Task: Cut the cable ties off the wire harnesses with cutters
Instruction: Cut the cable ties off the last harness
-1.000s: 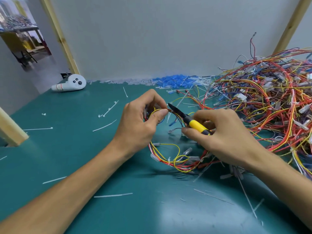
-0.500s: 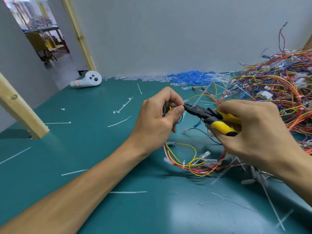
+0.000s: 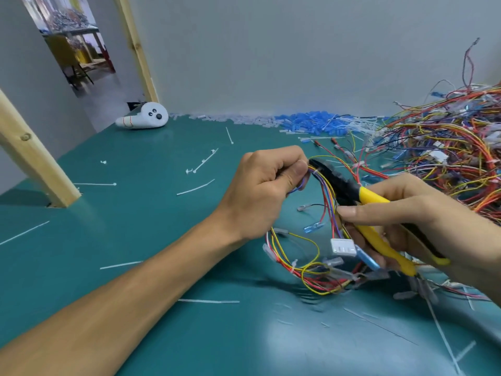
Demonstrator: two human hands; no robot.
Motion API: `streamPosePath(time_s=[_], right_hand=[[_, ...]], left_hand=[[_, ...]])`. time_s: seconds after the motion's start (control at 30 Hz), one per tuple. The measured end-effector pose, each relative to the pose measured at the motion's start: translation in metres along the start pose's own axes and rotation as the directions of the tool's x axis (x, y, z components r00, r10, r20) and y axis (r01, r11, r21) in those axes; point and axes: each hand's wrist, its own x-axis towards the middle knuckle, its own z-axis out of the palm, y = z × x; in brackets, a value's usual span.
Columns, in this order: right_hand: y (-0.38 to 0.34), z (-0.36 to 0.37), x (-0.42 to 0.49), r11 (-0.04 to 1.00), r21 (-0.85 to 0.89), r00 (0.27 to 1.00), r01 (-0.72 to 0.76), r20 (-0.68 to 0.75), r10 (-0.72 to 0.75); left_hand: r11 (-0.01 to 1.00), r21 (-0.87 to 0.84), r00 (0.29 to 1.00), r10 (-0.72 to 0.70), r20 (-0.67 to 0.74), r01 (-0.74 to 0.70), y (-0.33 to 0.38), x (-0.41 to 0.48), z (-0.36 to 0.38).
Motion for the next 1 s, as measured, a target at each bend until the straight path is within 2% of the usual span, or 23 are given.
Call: streamPosePath(time_s=[0.03,0.07,0.1,0.13,0.17,0.2,0.33,0.57,0.67,0.83,1.0], right_hand=[[0.001,0.001,0.001,0.999,-0.034,1.0,0.013,-0.014,-0.013],[0.005,0.001,0.002,0.986,-0.153,0.995,0.062,-0.065,-0.072],[0.009,0.002,0.003,0.927,-0.355,0.974,0.12,-0.136,-0.179],[0.012,0.003,0.004,0.814,-0.56,0.929,0.152,-0.199,-0.311],[0.013,0.004,0.005,0.714,-0.684,0.876,0.149,-0.243,-0.416],[0.013,0.004,0.004,0.673,-0.726,0.844,0.142,-0.266,-0.465],[0.009,0.001,0.001,0.701,-0.688,0.858,0.187,-0.232,-0.458],[0.004,0.003,-0.003,0.65,-0.74,0.854,0.173,-0.216,-0.473],[0.006,0.003,0.0,0.591,-0.792,0.858,0.152,-0.19,-0.477],[0.01,0.002,0.003,0.601,-0.784,0.874,0.155,-0.175,-0.453],[0.014,-0.001,0.004,0.621,-0.768,0.876,0.159,-0.18,-0.448]], left_hand=[[1.0,0.001,1.0,-0.004,-0.001,0.004,0.0,-0.001,0.0],[1.0,0.006,1.0,-0.009,0.0,0.009,0.0,-0.001,0.0],[1.0,0.009,1.0,-0.017,0.005,0.017,-0.001,-0.002,0.001],[1.0,0.01,1.0,-0.026,0.012,0.026,-0.001,-0.003,0.001],[0.999,0.009,0.999,-0.034,0.019,0.034,-0.001,-0.004,0.002],[0.999,0.005,0.999,-0.037,0.022,0.037,-0.001,-0.004,0.003],[1.0,0.023,1.0,0.02,0.012,-0.02,0.002,-0.006,0.005],[0.99,0.104,0.996,0.092,0.014,-0.093,0.001,-0.006,0.003],[0.988,0.117,0.995,0.104,0.011,-0.105,0.0,-0.006,0.003],[0.993,0.082,0.996,0.081,0.03,-0.083,-0.002,-0.006,0.004],[0.982,0.145,0.992,0.116,0.04,-0.121,-0.002,-0.005,0.004]])
